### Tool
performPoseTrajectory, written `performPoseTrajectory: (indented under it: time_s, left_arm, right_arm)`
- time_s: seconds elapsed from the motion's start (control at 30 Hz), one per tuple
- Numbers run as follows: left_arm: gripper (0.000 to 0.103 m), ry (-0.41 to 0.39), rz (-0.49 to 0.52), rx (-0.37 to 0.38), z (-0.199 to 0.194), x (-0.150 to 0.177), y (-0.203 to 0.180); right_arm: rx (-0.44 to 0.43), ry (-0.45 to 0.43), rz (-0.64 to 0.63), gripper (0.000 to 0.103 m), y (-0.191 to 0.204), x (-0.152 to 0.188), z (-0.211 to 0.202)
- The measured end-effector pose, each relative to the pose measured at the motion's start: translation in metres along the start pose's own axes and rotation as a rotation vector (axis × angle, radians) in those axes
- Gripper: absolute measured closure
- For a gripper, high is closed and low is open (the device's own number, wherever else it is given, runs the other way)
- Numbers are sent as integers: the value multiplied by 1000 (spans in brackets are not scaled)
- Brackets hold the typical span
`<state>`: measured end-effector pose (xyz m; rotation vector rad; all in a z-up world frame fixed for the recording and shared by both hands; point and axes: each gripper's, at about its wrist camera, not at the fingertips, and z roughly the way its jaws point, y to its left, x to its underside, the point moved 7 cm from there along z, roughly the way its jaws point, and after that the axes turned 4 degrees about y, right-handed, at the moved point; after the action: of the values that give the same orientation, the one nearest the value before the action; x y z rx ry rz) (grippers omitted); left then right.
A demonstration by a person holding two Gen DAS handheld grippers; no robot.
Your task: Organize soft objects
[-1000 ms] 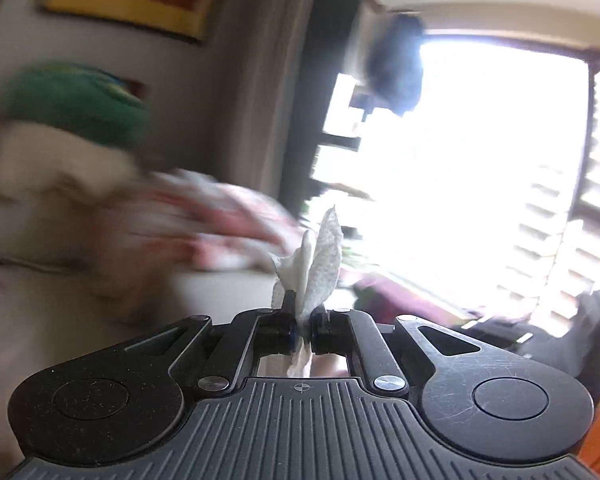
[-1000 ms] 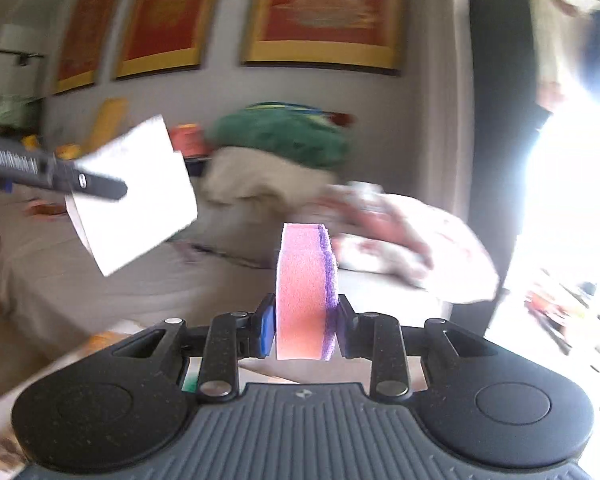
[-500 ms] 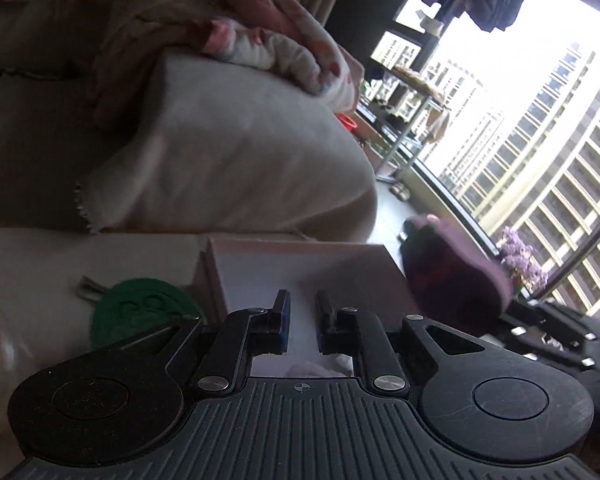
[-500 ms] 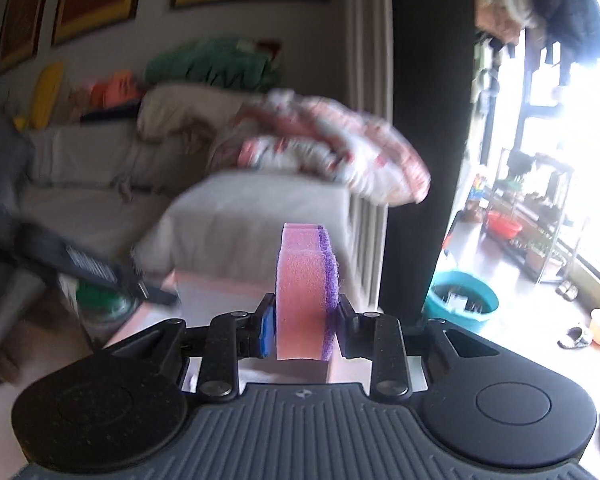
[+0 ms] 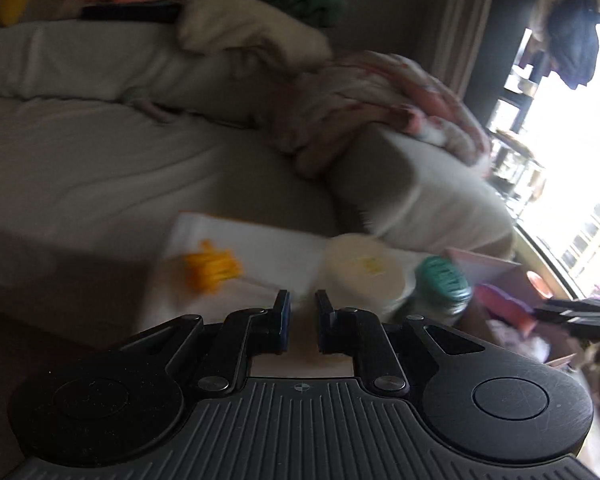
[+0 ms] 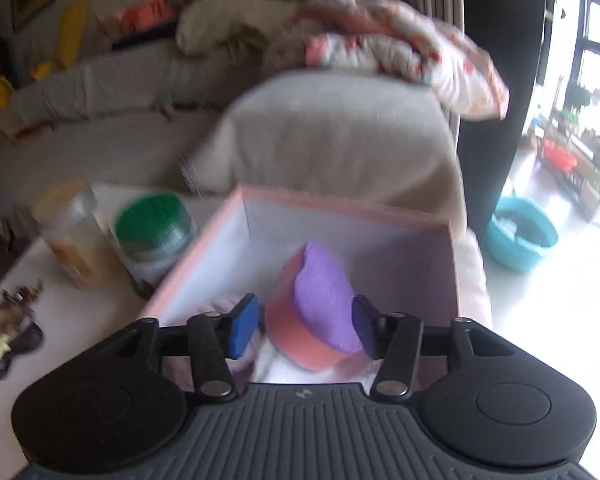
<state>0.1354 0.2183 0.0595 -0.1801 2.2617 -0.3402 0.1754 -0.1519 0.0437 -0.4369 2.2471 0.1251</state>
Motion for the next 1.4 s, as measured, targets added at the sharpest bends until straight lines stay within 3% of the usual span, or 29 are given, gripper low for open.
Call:
performPoseTrajectory:
  time_s: [0.17, 0.33, 0.53, 0.63, 0.77, 0.87, 0.93, 1.0, 1.07, 1.17, 1.23, 1.3, 1.4]
  left_arm:
    - [89, 62, -16, -17, -20, 35, 31]
    - [89, 111, 45, -16, -37, 67, 22]
    - [89, 114, 84, 6, -35, 91, -5]
    - [85, 86, 141, -47, -23, 94, -16]
    - [85, 118, 229, -201, -2, 101, -15]
    - [76, 130, 176, -198, 5, 100, -4]
    - [64, 132, 116, -180, 9, 97, 3]
    - [61, 140, 48, -140, 13, 96, 9]
    - [61, 139, 21, -130, 11, 96, 11]
    - [63, 124, 62, -105, 9, 100, 10]
    - [82, 127, 83, -58, 6, 103, 11]
    - [88, 105, 21, -7, -2, 102, 20]
    - [89, 50, 0, -10, -19, 98, 30]
  right_arm:
    - [27, -84, -48, 44, 26, -23, -26]
    - [-10, -146, -165, 42, 84, -20, -28]
    - [-156, -74, -260, 42, 153, 4, -11]
    - [-184, -40, -273, 42, 174, 20, -2]
    - [-190, -16, -319, 42, 186, 43, -1]
    - [-190, -4, -348, 42, 187, 55, -2]
    - [-210, 13, -338, 42, 185, 60, -2]
    - [-243, 30, -308, 42, 186, 62, -2]
    - [-278, 39, -272, 42, 189, 61, -1]
    - [-337, 47, -247, 42, 202, 62, -3]
    - [-368, 69, -238, 42, 213, 62, -2]
    - [-407, 99, -231, 42, 226, 62, -1]
    - [-425, 109, -245, 42, 247, 60, 2]
